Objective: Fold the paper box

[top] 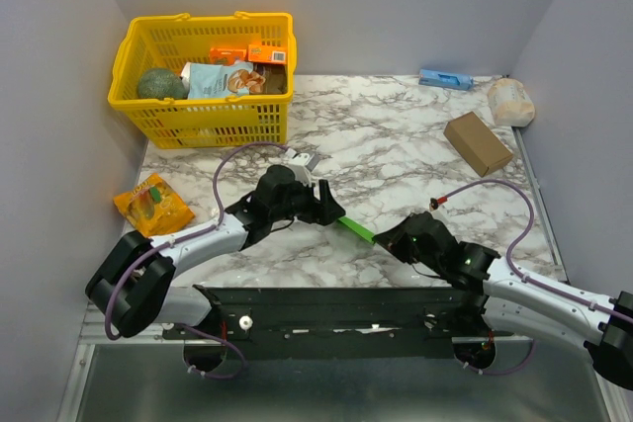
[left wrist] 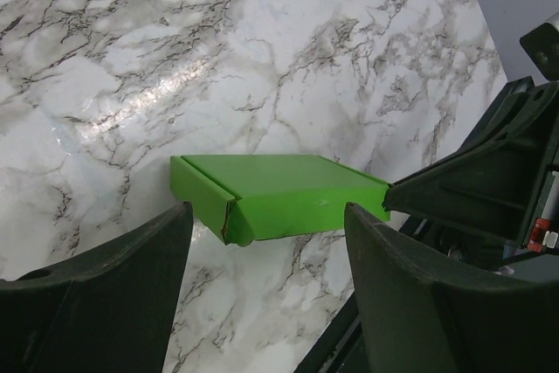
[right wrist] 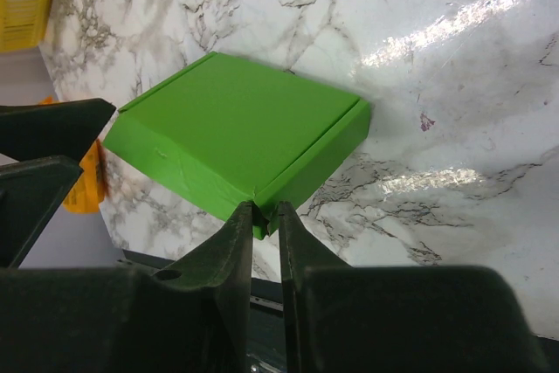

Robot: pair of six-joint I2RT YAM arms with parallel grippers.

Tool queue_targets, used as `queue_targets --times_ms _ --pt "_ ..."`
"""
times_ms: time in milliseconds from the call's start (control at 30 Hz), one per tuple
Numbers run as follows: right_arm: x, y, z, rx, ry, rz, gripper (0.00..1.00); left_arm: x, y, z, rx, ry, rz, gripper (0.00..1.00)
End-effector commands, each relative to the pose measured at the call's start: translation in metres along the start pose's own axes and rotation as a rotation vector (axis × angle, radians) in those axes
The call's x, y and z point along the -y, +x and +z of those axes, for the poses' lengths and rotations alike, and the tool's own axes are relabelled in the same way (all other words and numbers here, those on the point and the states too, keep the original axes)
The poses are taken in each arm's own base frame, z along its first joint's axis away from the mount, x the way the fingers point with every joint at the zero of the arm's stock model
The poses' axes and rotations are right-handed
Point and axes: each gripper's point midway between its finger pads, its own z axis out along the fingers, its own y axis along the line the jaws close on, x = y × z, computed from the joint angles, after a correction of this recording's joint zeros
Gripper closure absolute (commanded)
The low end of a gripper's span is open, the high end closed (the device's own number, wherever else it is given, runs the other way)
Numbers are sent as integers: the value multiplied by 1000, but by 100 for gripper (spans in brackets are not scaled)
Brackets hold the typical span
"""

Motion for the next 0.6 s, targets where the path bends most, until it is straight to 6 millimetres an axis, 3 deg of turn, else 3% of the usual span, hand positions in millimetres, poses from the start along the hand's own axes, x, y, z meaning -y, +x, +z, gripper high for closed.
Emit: queue_targets --times_ms 0,233,567 --pt "100 6 -4 -11 350 -141 77 -2 8 1 -2 27 -43 24" --pt "100 6 -4 -12 354 -140 77 -16 16 5 0 15 -84 29" --pt "101 5 -4 -8 362 -137 77 -23 25 14 -2 47 -104 39"
